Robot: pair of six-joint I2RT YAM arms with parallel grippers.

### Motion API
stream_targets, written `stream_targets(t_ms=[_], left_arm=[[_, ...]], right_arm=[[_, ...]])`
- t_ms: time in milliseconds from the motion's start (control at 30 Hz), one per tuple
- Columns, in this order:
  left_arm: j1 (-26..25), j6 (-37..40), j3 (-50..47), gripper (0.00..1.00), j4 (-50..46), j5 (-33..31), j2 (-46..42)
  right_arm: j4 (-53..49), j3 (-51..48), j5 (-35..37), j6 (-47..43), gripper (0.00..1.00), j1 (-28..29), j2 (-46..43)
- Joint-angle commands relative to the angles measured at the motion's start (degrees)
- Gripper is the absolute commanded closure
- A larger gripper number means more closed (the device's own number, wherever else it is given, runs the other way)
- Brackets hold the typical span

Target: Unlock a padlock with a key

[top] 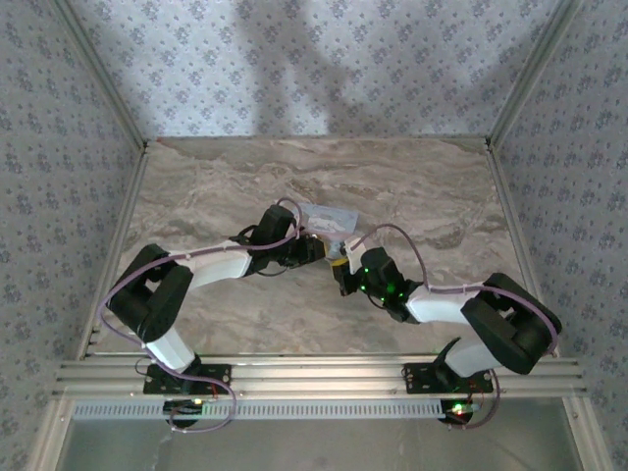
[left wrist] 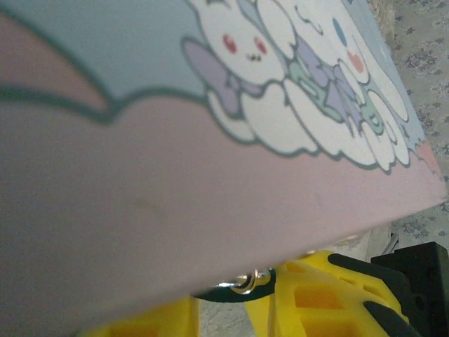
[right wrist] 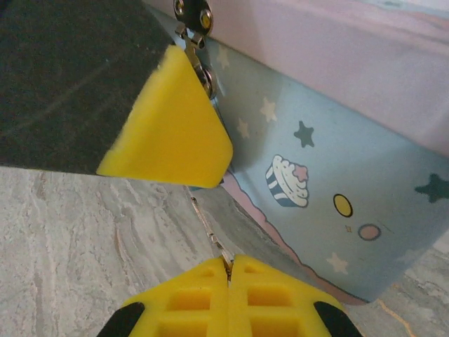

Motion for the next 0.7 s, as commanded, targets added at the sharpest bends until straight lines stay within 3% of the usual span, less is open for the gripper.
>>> stream_targets(t_ms=[0,667], left_arm=[[-0.4,-0.4,1.9,0.75,1.1,1.3,0.3],[-0.5,-0.5,1.8,0.75,1.0,1.0,0.4]], right_arm=[[1.1,1.7,0.8,-1.0,1.0,-0.4,0.9],[-1.2,2.6,3.6,-1.1,1.0,-0.6,2.8]])
